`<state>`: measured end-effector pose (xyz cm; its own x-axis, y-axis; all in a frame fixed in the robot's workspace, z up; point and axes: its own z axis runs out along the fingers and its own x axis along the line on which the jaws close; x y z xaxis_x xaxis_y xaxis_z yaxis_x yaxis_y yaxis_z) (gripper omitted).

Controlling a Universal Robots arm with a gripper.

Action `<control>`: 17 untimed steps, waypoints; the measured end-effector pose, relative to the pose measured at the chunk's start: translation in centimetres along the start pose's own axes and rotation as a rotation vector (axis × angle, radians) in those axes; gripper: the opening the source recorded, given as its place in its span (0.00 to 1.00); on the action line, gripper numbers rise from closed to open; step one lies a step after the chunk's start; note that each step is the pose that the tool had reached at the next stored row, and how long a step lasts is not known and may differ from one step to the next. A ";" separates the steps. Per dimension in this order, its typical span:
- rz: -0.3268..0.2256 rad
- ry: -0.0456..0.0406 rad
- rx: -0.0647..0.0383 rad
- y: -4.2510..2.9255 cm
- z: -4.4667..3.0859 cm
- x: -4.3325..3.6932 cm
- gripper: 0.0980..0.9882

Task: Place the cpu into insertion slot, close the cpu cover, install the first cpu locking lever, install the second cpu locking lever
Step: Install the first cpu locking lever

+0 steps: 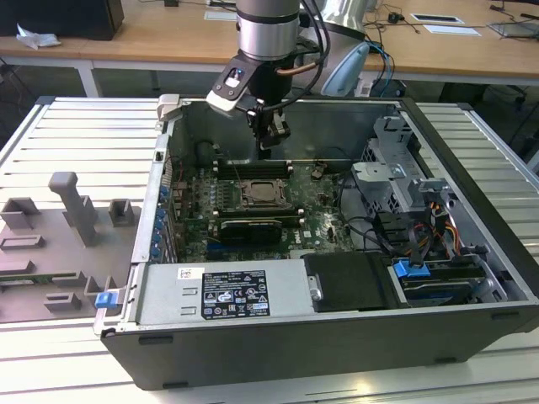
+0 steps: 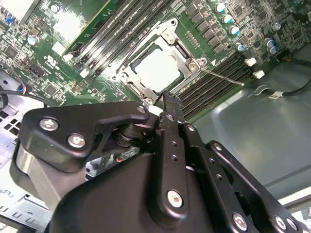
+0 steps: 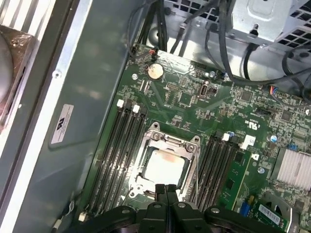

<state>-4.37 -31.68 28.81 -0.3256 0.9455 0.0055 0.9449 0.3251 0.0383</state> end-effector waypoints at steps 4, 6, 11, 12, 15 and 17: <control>-0.051 0.0019 0.000 0.00 0.00 0.00 0.01; -0.080 0.0030 0.000 0.00 0.00 0.00 0.01; -0.147 0.0056 0.001 0.00 0.00 0.00 0.01; -0.155 0.0059 0.001 0.00 0.00 0.00 0.01; -0.187 0.0071 0.001 0.00 0.00 0.00 0.01; -0.207 0.0079 0.001 0.00 0.00 0.00 0.01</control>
<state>-4.37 -31.68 28.81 -0.5132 0.8582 0.0054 0.8577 0.5127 0.0384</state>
